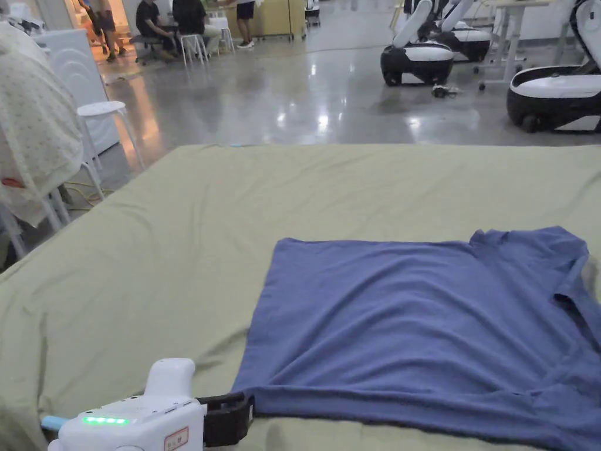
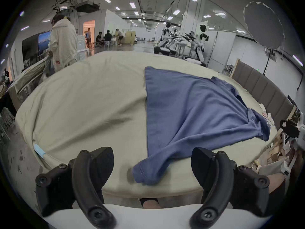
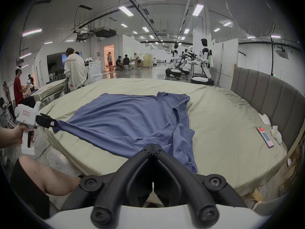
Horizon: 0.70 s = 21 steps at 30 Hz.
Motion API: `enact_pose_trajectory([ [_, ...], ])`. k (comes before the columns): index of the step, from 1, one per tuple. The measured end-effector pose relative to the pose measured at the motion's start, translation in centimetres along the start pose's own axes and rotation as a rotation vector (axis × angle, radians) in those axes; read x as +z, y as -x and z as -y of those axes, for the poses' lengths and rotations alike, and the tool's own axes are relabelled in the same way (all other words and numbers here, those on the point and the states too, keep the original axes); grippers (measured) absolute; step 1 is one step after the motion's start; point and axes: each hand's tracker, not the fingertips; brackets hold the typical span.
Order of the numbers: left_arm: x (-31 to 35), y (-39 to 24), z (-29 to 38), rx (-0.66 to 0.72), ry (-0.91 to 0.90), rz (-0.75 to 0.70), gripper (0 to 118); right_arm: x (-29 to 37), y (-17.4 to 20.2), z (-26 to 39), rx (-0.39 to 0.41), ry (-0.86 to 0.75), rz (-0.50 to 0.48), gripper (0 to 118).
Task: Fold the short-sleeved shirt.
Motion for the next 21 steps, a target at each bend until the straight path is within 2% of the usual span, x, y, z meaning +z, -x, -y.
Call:
enact_pose_trajectory([
  [2, -0.2, -0.2, 0.1, -0.03, 0.026, 0.034, 5, -0.2, -0.8, 0.5, 0.002, 0.003, 0.003, 0],
  [3, -0.6, -0.6, 0.3, -0.124, 0.043, 0.012, 0, -0.4, -1.2, 0.5, 0.003, 0.011, 0.0, 0],
  [5, -0.5, -1.5, 0.4, -0.194, -0.003, -0.023, 0, -0.7, -1.8, 0.5, 0.014, 0.029, 0.005, 0],
  [10, -0.1, -1.4, -0.3, -0.149, -0.024, 0.008, 0, -1.3, -3.2, 1.4, 0.0, 0.06, 0.031, 0],
  [12, 0.4, -1.1, -0.5, -0.154, -0.029, 0.01, 0, -2.4, -4.0, 1.8, 0.006, 0.123, 0.042, 0],
  [13, 0.4, -1.1, -0.6, -0.156, -0.032, 0.01, 0, -3.0, -4.3, 2.1, 0.011, 0.139, 0.077, 1],
  [14, 0.3, -1.2, -0.6, -0.16, -0.031, 0.011, 0, -3.7, -4.7, 2.8, -0.001, 0.152, 0.108, 10],
  [15, 0.6, -1.3, -0.5, -0.161, -0.03, 0.011, 0, -4.5, -5.2, 3.1, -0.027, 0.176, 0.112, 36],
  [16, 0.6, -1.3, -0.6, -0.163, -0.028, 0.011, 0, -5.3, -5.6, 3.3, -0.045, 0.218, 0.098, 88],
  [17, 0.5, -1.4, -0.8, -0.16, -0.025, 0.013, 0, -6.5, -6.2, 3.7, -0.059, 0.26, 0.103, 110],
  [18, 0.4, -1.2, -0.8, -0.158, -0.025, 0.013, 0, -7.3, -6.9, 4.4, -0.057, 0.242, 0.108, 113],
  [19, 0.2, -0.9, -0.8, -0.158, -0.026, 0.013, 0, -7.7, -7.1, 4.5, -0.048, 0.237, 0.108, 107],
  [21, 0.0, -0.8, -1.1, -0.159, -0.021, 0.017, 0, -8.9, -7.3, 4.7, 0.023, 0.294, 0.127, 101],
])
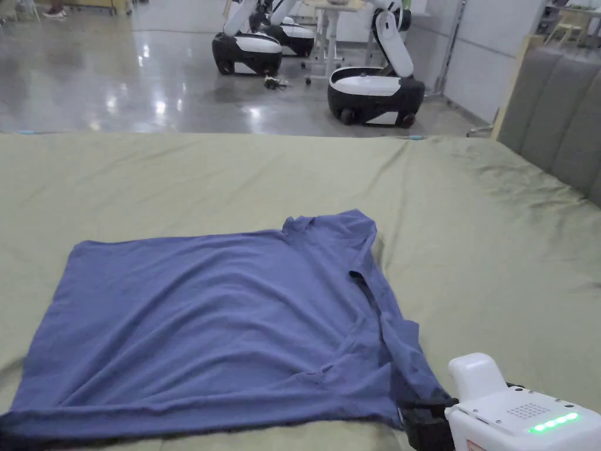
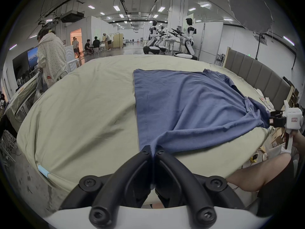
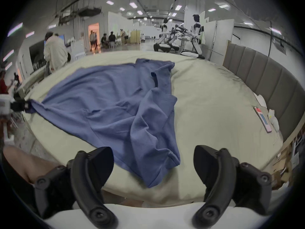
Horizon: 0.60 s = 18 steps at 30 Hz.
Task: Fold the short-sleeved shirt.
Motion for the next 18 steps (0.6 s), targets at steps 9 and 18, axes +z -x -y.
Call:
enact_pose_trajectory([
  [9, 0.0, 1.5, -0.8, -0.021, 0.027, 0.029, 0, 1.5, -0.3, -1.0, 0.046, -0.03, -0.011, 7],
  [18, -0.1, 2.8, -7.2, -0.041, 0.072, 0.056, 0, 1.4, -3.2, -8.9, -0.013, -0.019, -0.068, 7],
])
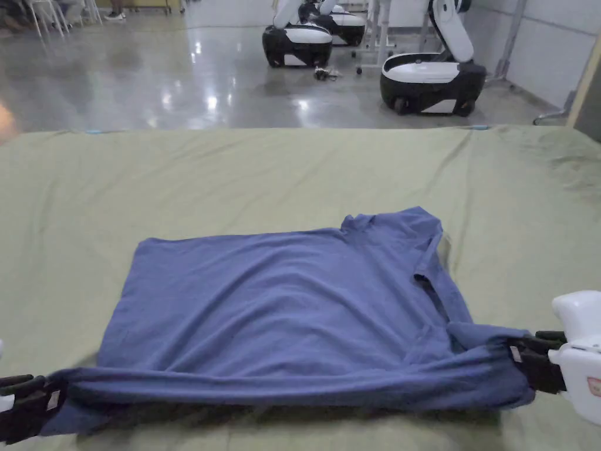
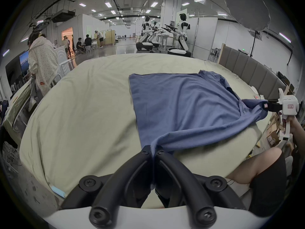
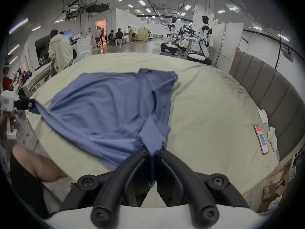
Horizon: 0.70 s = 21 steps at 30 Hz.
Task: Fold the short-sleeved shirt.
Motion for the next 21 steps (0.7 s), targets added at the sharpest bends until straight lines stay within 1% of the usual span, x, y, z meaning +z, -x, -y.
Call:
enact_pose_trajectory([
  [2, -1.1, 0.9, -2.2, -0.001, 0.033, 0.001, 0, -1.4, -0.9, -2.3, -0.016, 0.019, -0.001, 7],
  [7, -4.4, 2.6, -6.9, -0.007, 0.067, 0.014, 0, -5.0, -1.0, -6.8, 0.037, 0.039, 0.037, 7],
  [9, -6.9, 3.3, -8.1, -0.011, 0.136, 0.039, 0, -7.4, -1.3, -7.7, 0.037, 0.078, 0.052, 7],
  [10, -7.9, 3.4, -8.4, -0.016, 0.159, 0.033, 0, -8.4, -1.4, -7.8, 0.035, 0.103, 0.059, 7],
  [15, -13.0, 2.5, -9.6, -0.068, 0.231, 0.007, 0, -14.0, -1.0, -7.2, 0.09, 0.212, 0.1, 7],
  [17, -14.3, 2.7, -9.8, -0.072, 0.247, 0.01, 0, -15.5, -0.9, -6.4, 0.114, 0.238, 0.134, 7],
  [18, -14.9, 2.6, -9.8, -0.079, 0.258, 0.015, 0, -16.2, -1.1, -6.0, 0.117, 0.286, 0.151, 7],
  [19, -15.3, 2.6, -9.7, -0.087, 0.265, 0.024, 0, -16.9, -1.5, -5.8, 0.091, 0.297, 0.191, 7],
  [20, -15.8, 2.8, -9.5, -0.089, 0.267, 0.025, 1, -17.1, -1.8, -5.5, 0.07, 0.286, 0.182, 8],
  [21, -16.1, 2.8, -9.4, -0.092, 0.268, 0.026, 5, -17.2, -2.0, -5.3, 0.043, 0.276, 0.173, 8],
])
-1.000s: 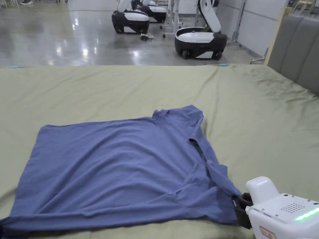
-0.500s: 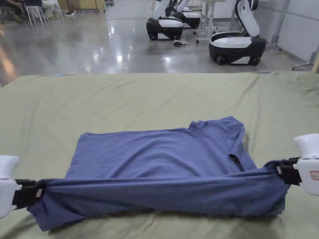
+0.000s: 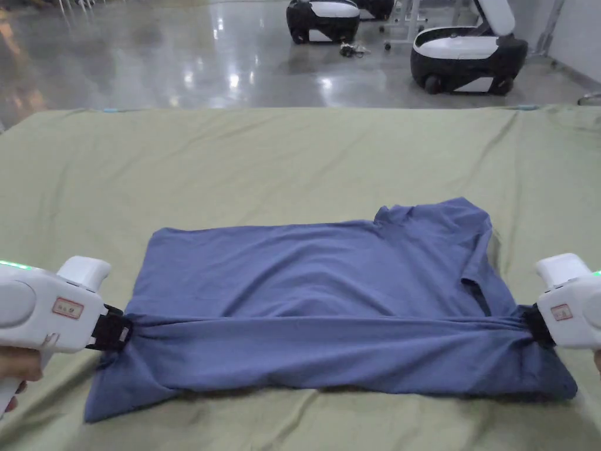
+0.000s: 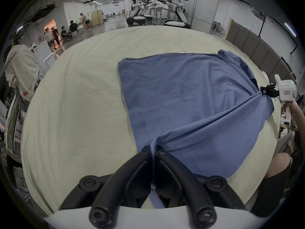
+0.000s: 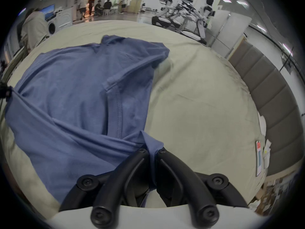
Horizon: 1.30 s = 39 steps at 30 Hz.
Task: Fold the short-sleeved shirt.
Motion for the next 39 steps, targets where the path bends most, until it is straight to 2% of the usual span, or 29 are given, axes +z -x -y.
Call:
enact_pose_trajectory([
  [1, -0.2, 0.1, 0.1, -0.003, -0.003, -0.004, 20, 0.1, -0.2, 0.0, -0.037, -0.029, -0.021, 22],
  [2, -0.2, 0.2, 0.2, -0.003, -0.006, -0.013, 43, 0.4, -0.4, 0.0, -0.059, -0.041, -0.013, 45],
  [4, 1.5, 0.6, 0.5, 0.038, -0.041, -0.086, 92, 1.2, -1.3, 0.0, -0.11, -0.093, 0.028, 106],
  [5, 2.5, 0.9, 0.7, 0.066, -0.077, -0.118, 94, 2.0, -2.1, 0.1, -0.15, -0.128, 0.044, 109],
  [8, 7.4, 1.6, 2.1, 0.119, -0.293, -0.143, 94, 6.4, -4.8, 0.7, -0.296, -0.305, 0.006, 108],
  [11, 13.2, 0.0, 5.2, 0.177, -0.428, -0.113, 94, 11.5, -5.8, 2.3, -0.306, -0.401, -0.039, 104],
  [12, 14.8, -0.9, 6.4, 0.179, -0.45, -0.121, 91, 13.2, -5.5, 3.4, -0.283, -0.439, -0.053, 93],
  [13, 16.1, -1.9, 7.8, 0.165, -0.481, -0.116, 74, 14.7, -5.0, 4.4, -0.253, -0.482, -0.049, 59],
  [14, 17.0, -2.6, 9.0, 0.145, -0.51, -0.086, 39, 15.2, -4.9, 5.3, -0.222, -0.504, -0.024, 26],
  [15, 17.4, -3.3, 10.4, 0.131, -0.512, -0.082, 0, 16.1, -4.1, 6.4, -0.193, -0.521, -0.006, 3],
  [16, 17.6, -4.0, 11.9, 0.142, -0.506, -0.095, 0, 16.9, -3.6, 7.5, -0.182, -0.539, -0.006, 1],
  [18, 16.9, -4.3, 13.6, 0.166, -0.436, 0.015, 0, 18.5, -1.6, 8.7, -0.161, -0.529, -0.102, 1],
  [19, 16.5, -5.1, 14.1, 0.188, -0.406, 0.028, 0, 18.8, -0.7, 9.2, -0.147, -0.515, -0.113, 1],
  [22, 12.9, -5.6, 15.7, 0.225, -0.353, -0.044, 1, 19.5, 1.5, 9.6, -0.108, -0.485, -0.141, 0],
  [23, 11.7, -6.3, 15.1, 0.247, -0.318, -0.077, 15, 19.5, 2.1, 9.6, -0.093, -0.477, -0.146, 0],
  [24, 10.4, -6.2, 15.0, 0.287, -0.278, -0.069, 39, 19.5, 2.7, 9.6, -0.081, -0.477, -0.141, 0],
  [25, 9.0, -5.7, 14.7, 0.311, -0.247, -0.044, 73, 19.2, 2.6, 9.6, -0.074, -0.479, -0.141, 0],
  [26, 8.0, -5.7, 14.5, 0.316, -0.243, -0.044, 88, 19.0, 2.7, 9.7, -0.071, -0.48, -0.146, 0],
  [27, 7.2, -5.7, 13.8, 0.336, -0.252, -0.079, 92, 19.0, 3.0, 9.7, -0.072, -0.476, -0.159, 0],
  [31, 4.7, -5.7, 11.4, 0.344, -0.277, -0.058, 91, 18.4, 3.6, 10.1, -0.048, -0.452, -0.169, 0],
  [32, 4.0, -5.8, 11.0, 0.34, -0.286, -0.064, 88, 18.2, 3.7, 10.2, -0.045, -0.448, -0.168, 0],
  [33, 3.3, -5.9, 10.6, 0.337, -0.287, -0.063, 73, 18.0, 3.7, 10.3, -0.043, -0.441, -0.172, 1],
  [34, 2.7, -6.1, 10.3, 0.323, -0.266, -0.05, 30, 18.6, 4.5, 10.4, -0.044, -0.434, -0.172, 0],
  [35, 2.1, -6.4, 10.1, 0.307, -0.231, -0.045, 5, 18.5, 4.5, 10.4, -0.044, -0.427, -0.171, 0],
  [36, 1.2, -7.2, 10.1, 0.287, -0.191, -0.082, 4, 18.4, 4.5, 10.5, -0.044, -0.421, -0.171, 0],
  [39, 1.5, -8.3, 10.3, 0.2, -0.24, -0.12, 3, 17.3, 3.3, 11.0, -0.047, -0.409, -0.159, 0],
])
